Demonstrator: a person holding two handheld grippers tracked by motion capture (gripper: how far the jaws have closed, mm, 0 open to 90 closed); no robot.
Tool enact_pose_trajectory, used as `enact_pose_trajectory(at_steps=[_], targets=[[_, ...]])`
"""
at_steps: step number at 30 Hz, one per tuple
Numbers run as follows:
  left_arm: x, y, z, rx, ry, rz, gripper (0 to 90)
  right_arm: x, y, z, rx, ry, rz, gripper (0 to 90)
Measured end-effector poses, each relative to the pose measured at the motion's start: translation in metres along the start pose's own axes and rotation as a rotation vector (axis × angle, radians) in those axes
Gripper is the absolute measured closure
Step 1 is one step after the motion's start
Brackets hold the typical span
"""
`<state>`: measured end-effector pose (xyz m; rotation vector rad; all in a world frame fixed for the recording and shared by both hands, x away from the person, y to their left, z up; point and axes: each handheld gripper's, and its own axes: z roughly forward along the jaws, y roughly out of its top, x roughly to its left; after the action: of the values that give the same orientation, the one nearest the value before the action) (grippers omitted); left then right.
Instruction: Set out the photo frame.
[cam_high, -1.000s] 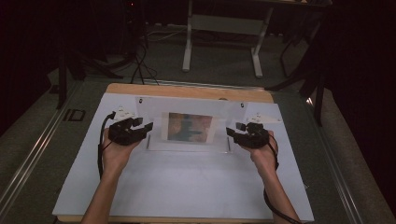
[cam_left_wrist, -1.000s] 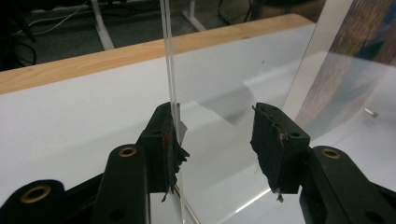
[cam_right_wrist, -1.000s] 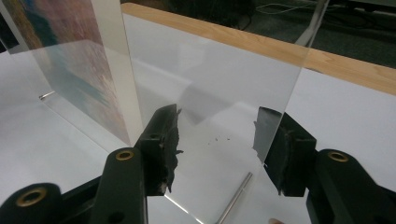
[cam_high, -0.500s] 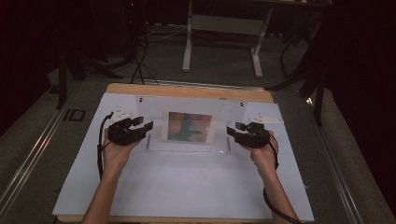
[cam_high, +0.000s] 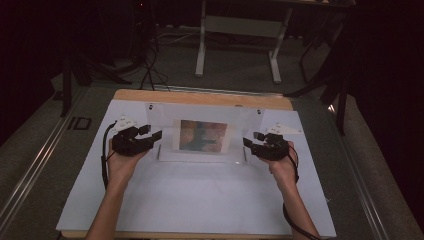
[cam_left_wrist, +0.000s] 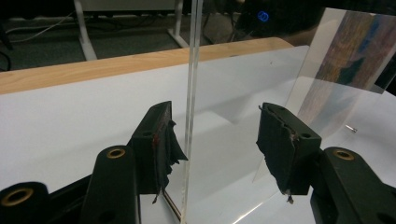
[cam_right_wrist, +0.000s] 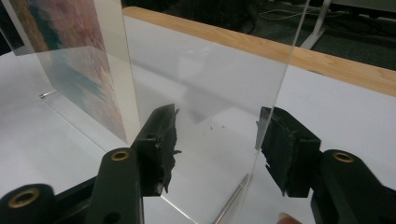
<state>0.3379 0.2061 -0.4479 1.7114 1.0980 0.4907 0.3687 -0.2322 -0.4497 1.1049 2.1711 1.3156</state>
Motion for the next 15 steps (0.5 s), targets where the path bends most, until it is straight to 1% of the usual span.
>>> enact_pose_trajectory(at_steps=[2,5,6,7,12,14,15], targets=[[-0.001,0.0,-0.003,-0.003,0.003,0.007,45.7,-0.001,0.0,0.0,0.0,0.004,0.001,45.1],[0.002,-0.002,-0.007,-0.005,0.011,0.01,45.8,-0.004,-0.003,-0.005,-0.012,0.008,0.025,44.2],[0.002,-0.002,-0.007,-0.005,0.011,0.01,45.8,-0.004,-0.003,-0.005,-0.012,0.008,0.025,44.2],[0.004,-0.004,-0.01,-0.008,0.017,0.002,45.9,-0.006,-0.003,-0.007,-0.015,0.008,0.026,44.2],[0.008,-0.007,-0.015,-0.004,0.025,0.002,47.0,-0.012,-0.005,-0.012,-0.013,0.002,0.035,44.2],[0.009,-0.008,-0.018,-0.001,0.031,0.004,47.9,-0.014,-0.006,-0.013,-0.01,-0.001,0.04,44.3],[0.012,-0.01,-0.02,-0.002,0.039,-0.002,48.0,-0.017,-0.007,-0.015,-0.01,-0.005,0.042,44.3]])
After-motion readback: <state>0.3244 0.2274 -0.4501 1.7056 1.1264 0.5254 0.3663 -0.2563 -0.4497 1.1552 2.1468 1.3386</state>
